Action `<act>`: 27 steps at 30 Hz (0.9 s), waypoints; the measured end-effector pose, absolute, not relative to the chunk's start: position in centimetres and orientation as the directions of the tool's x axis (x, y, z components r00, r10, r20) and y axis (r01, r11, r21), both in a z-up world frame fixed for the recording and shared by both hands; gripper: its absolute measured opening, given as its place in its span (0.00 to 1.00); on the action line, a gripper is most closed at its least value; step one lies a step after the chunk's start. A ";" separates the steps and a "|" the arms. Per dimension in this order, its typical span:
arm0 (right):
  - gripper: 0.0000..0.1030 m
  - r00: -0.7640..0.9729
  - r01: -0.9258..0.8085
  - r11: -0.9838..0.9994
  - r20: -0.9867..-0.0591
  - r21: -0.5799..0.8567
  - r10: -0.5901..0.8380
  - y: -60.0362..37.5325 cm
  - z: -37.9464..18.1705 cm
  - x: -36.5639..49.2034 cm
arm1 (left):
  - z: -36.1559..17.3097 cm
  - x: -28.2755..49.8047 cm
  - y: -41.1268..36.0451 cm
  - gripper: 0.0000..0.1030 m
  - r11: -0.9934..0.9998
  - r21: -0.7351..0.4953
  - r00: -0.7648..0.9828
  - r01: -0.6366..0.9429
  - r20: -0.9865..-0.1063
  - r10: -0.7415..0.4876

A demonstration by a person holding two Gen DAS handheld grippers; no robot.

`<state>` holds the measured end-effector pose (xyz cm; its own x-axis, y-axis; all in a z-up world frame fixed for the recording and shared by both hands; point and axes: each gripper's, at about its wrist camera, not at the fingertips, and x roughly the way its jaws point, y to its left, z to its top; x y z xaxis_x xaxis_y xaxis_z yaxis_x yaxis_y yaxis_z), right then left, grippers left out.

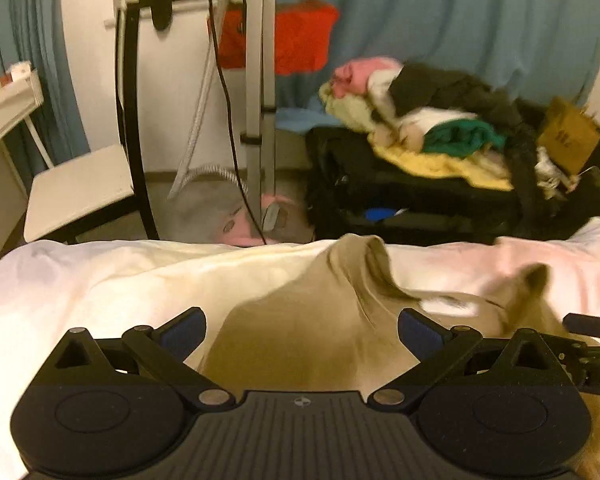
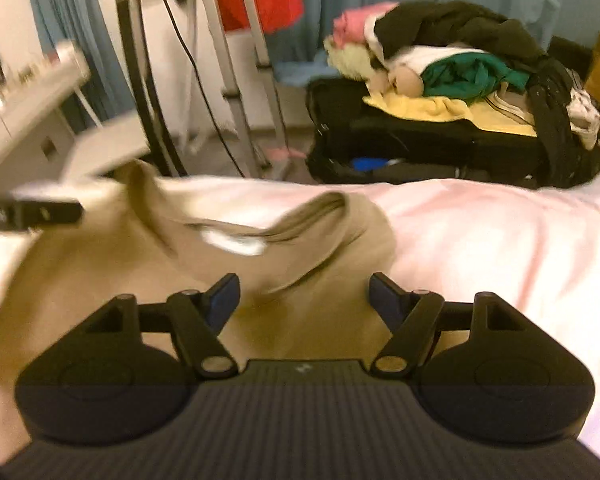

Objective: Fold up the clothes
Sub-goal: 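Lay the T-shirt flat on the duvet with both grippers and release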

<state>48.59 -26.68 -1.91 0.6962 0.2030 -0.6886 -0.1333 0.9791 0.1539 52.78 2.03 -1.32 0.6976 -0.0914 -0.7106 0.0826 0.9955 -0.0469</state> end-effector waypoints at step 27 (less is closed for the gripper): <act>0.70 0.896 -0.060 0.884 -0.365 0.463 0.251 -28.7 2.0 10.1 | 1.1 25.5 20.5 0.93 0.817 -0.525 0.776 -0.237 -0.608 -0.165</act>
